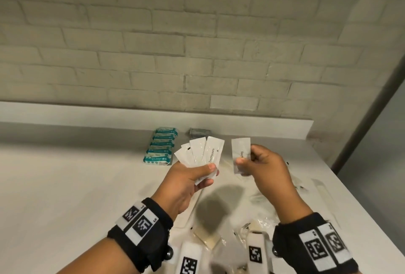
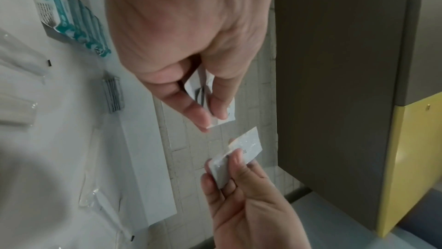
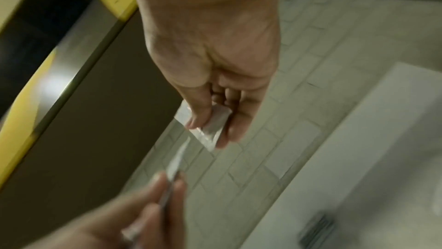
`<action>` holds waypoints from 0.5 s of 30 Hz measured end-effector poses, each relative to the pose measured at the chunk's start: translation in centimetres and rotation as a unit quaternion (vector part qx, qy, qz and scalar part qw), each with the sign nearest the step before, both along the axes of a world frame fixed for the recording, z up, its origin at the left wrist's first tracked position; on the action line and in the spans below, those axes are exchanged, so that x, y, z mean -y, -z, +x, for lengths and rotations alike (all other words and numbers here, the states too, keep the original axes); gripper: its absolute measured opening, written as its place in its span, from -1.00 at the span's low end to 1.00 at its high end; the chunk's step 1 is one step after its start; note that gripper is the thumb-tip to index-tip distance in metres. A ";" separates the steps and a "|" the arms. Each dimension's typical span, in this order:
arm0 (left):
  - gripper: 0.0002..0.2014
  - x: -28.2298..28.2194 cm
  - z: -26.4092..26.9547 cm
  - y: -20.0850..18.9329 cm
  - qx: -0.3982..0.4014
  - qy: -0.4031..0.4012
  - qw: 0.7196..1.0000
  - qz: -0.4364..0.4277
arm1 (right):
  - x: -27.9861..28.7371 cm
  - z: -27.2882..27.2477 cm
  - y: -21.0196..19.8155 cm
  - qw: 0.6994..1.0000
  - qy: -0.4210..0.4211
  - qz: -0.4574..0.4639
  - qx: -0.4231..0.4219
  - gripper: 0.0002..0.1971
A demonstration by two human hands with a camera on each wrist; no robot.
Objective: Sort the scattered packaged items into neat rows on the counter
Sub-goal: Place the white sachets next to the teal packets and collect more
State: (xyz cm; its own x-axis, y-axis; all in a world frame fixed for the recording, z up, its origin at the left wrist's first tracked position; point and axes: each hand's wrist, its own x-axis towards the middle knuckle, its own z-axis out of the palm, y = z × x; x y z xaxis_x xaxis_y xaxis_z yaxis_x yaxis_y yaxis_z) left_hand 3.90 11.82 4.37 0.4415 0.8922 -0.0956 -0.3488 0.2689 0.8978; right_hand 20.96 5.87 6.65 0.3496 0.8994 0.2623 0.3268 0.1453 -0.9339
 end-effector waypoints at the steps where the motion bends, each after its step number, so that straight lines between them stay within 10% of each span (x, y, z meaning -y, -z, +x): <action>1: -0.68 0.0 0.0 0.2 -0.001 -0.002 1.000 0.005 | 0.3 -0.3 -0.3 0.997 -0.020 -0.028 -0.076 -0.79; 10: -0.76 0.9 1.4 -0.6 -0.043 0.027 0.995 0.081 | 0.3 -0.2 -0.7 0.982 -0.047 -0.124 -0.135 -0.75; 15: -0.84 -0.2 0.8 -2.1 -0.183 0.036 0.973 0.135 | 0.9 2.8 -2.4 0.992 0.028 -0.056 0.108 -0.82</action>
State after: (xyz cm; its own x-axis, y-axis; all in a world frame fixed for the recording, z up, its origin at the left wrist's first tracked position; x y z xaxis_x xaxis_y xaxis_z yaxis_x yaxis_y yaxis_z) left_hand 4.71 12.04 6.45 0.4848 0.8743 -0.0244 0.0190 0.0174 0.9997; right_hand 23.78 5.00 9.09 0.3470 0.9075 0.2367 0.5256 0.0208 -0.8505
